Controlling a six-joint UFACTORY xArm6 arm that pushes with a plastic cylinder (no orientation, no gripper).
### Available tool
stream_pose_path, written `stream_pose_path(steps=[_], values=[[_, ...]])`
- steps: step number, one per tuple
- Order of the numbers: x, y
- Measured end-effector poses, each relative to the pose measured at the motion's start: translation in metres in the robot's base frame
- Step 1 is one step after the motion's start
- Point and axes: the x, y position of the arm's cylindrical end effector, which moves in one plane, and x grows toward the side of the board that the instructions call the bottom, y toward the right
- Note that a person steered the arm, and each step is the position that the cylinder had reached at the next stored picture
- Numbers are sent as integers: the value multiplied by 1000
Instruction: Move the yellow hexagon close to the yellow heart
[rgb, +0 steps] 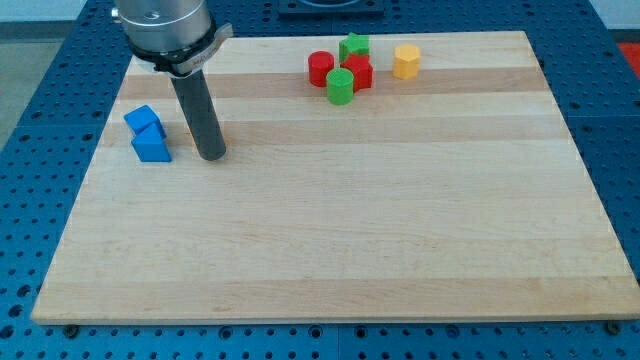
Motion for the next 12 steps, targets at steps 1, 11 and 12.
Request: stream_pose_path(steps=[1,11,12], values=[[-2,28],[-213,257],[-212,255]])
